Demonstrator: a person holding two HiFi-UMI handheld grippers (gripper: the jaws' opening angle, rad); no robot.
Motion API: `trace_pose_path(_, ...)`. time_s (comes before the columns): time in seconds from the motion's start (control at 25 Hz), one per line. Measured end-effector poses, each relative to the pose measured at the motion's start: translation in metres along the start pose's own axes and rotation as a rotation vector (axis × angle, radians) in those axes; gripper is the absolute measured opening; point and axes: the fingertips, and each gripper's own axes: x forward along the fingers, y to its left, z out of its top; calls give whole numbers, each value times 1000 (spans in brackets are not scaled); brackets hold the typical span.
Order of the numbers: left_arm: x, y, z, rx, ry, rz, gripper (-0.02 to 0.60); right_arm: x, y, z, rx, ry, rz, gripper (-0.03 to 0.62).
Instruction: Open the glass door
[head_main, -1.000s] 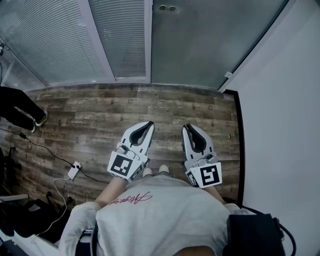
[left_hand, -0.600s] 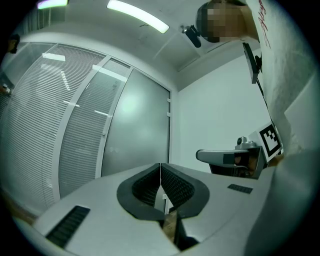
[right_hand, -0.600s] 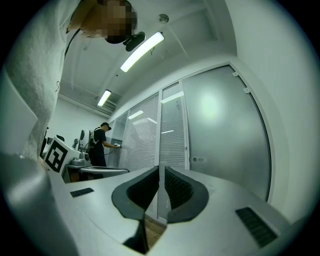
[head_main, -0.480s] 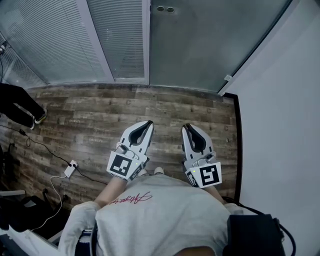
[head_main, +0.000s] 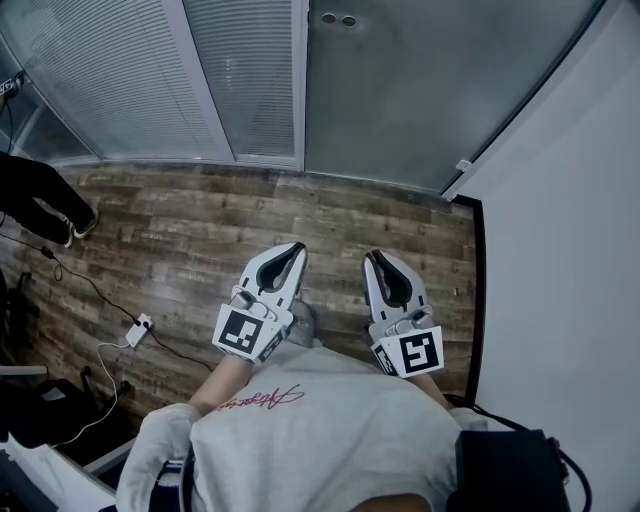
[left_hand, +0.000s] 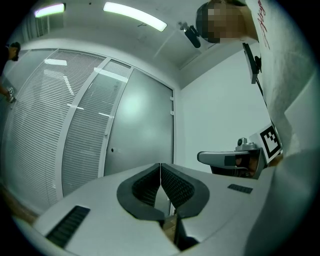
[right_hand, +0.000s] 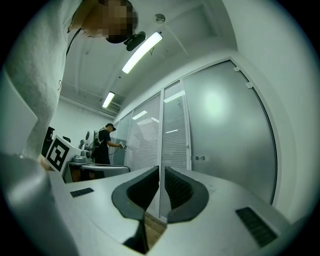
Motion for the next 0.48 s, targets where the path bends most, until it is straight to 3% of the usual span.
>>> trace_pose_path(0.48, 56, 36, -3, -5, -2, -18, 17, 46, -42, -19, -15, 30, -24, 44)
